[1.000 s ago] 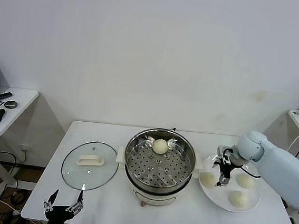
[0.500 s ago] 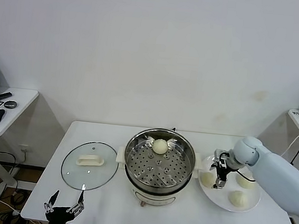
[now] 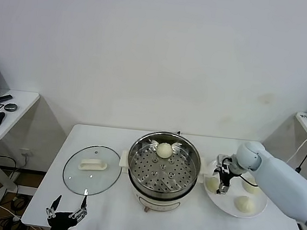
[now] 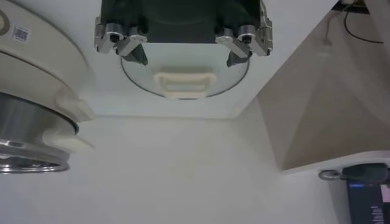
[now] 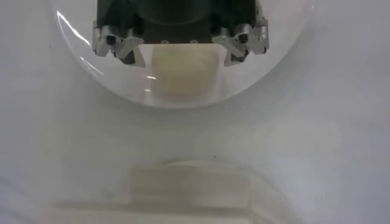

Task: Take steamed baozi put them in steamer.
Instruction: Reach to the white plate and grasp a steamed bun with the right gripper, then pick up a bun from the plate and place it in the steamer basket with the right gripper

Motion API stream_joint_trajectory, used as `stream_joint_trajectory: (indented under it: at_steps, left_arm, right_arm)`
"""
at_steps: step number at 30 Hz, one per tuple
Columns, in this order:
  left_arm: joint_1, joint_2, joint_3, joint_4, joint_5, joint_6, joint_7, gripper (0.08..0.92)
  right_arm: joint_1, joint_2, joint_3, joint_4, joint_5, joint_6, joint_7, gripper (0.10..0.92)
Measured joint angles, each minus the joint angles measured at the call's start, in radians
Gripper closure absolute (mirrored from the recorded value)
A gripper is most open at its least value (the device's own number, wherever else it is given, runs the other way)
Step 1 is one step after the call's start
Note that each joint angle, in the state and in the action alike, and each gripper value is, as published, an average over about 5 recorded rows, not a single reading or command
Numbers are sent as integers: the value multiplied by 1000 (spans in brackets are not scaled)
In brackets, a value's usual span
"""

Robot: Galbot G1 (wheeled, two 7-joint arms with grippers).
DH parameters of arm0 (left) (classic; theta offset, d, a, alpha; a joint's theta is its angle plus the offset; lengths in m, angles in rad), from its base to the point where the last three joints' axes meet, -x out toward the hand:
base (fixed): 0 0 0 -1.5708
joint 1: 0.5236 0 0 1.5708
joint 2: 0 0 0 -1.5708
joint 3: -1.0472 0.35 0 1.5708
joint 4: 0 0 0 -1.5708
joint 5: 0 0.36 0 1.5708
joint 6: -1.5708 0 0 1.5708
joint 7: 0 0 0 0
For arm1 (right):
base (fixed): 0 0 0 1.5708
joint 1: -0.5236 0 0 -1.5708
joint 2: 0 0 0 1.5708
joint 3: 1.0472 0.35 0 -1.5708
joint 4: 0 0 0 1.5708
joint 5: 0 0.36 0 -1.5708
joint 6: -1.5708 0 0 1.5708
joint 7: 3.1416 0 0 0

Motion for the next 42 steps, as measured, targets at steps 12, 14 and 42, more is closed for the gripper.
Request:
stream_joint_trajectory:
  at_steps: [12, 14, 42]
  left_arm:
    - [-4, -3, 2, 4, -1, 1, 1, 177]
    - [-3, -3, 2, 4, -1, 1, 1, 177]
    - [-20, -1, 18, 7, 16, 1, -16, 177]
  right_arm:
    - [-9, 11, 5, -19, -5, 3, -4, 203]
    - [-9, 12, 5, -20, -4, 3, -2, 203]
    - [57, -67, -11, 36, 48, -26, -39, 398]
